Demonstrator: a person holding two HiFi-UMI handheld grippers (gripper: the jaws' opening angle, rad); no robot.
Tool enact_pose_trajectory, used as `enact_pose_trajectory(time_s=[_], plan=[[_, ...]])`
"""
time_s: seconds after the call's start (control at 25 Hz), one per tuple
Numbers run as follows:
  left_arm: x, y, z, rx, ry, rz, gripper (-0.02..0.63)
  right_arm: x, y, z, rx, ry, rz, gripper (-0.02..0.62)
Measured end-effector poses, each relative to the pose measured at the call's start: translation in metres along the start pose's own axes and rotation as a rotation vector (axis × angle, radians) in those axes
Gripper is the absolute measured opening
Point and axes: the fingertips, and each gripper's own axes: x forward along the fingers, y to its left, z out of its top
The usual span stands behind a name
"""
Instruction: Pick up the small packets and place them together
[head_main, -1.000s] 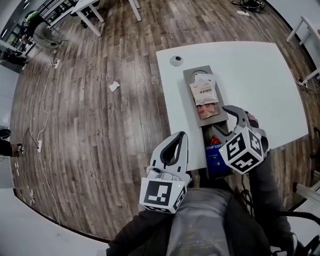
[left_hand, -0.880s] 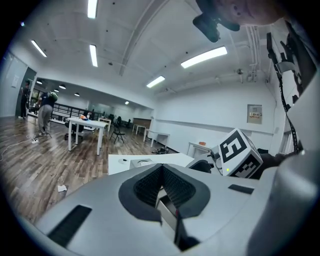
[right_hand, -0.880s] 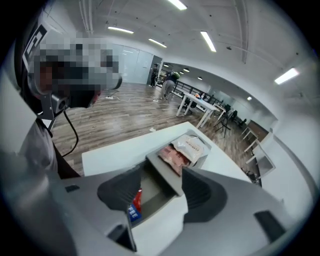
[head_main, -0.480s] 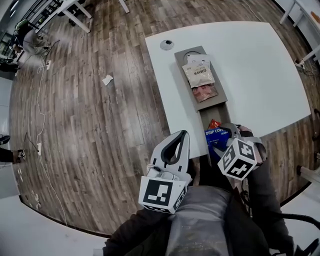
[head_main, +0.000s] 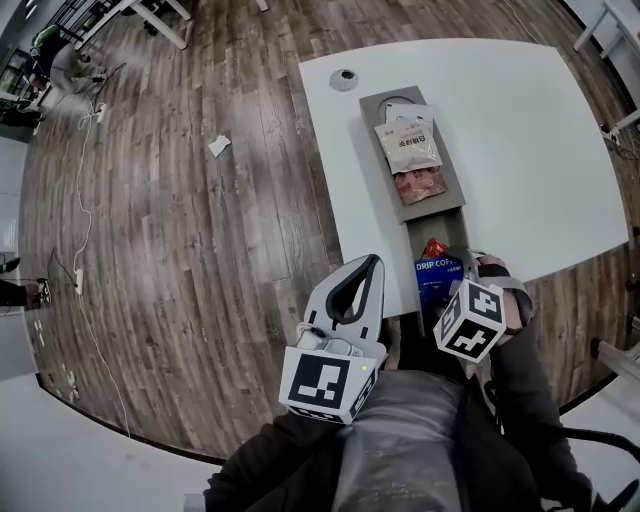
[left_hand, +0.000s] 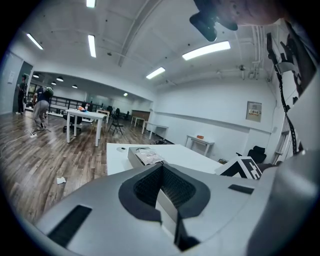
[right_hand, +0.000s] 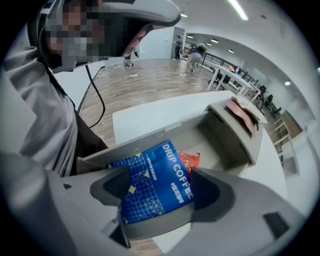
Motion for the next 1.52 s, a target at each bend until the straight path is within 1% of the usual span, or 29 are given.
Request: enact_pose_trajectory(time_s=[0.08, 0.2, 0.28, 0.36, 0.4, 0.44, 0.48, 0.56, 0.76, 1.0, 1.12, 1.32, 1.52], plan=[[0.003, -0.003, 0.000, -0.001, 0.000, -0.005, 0.003, -0.001, -0.002, 0.001, 0.003, -0.007, -0.005, 0.365], [0.003, -0.004, 0.002, -0.003, 0.000, -0.005, 0.003, -0.003, -0.004, 0.001, 0.003, -0.013, -0.017, 0.339], [0.001, -0.005, 0.004, -0.003, -0.003, 0.000, 0.003, -0.006, -0.006, 0.002, 0.010, -0.019, -0.035, 0.301], [0.000, -0.005, 0.005, 0.002, -0.009, 0.002, 0.003, -0.009, -0.010, 0.002, 0.020, -0.026, -0.061, 0.249], [-0.001, -0.005, 0.005, 0.003, -0.010, 0.001, 0.003, -0.010, -0.013, 0.003, 0.028, -0.031, -0.076, 0.191], [-0.001, -0.006, 0.005, 0.004, -0.009, 0.000, 0.003, -0.010, -0.016, 0.003, 0.037, -0.038, -0.090, 0.148], [-0.002, -0.006, 0.004, 0.005, -0.011, -0.001, 0.003, -0.009, -0.017, 0.003, 0.046, -0.046, -0.101, 0.124], [-0.002, -0.008, 0.004, 0.009, -0.017, -0.005, 0.003, -0.010, -0.019, 0.004, 0.064, -0.065, -0.118, 0.099], [-0.007, -0.014, 0.012, 0.023, -0.051, -0.019, 0.003, -0.032, -0.026, 0.005, 0.098, -0.101, -0.197, 0.089], [-0.016, -0.029, 0.034, 0.050, -0.119, -0.058, 0.003, -0.066, -0.033, 0.016, 0.095, -0.132, -0.283, 0.089], [-0.019, -0.033, 0.043, 0.054, -0.140, -0.066, 0.003, -0.075, -0.032, 0.018, 0.096, -0.136, -0.299, 0.089], [-0.013, -0.031, 0.035, 0.046, -0.120, -0.065, 0.003, -0.071, -0.036, 0.015, 0.106, -0.139, -0.296, 0.089], [0.004, -0.021, 0.040, 0.036, -0.116, -0.039, 0.003, -0.084, -0.067, 0.029, 0.089, -0.186, -0.319, 0.089]])
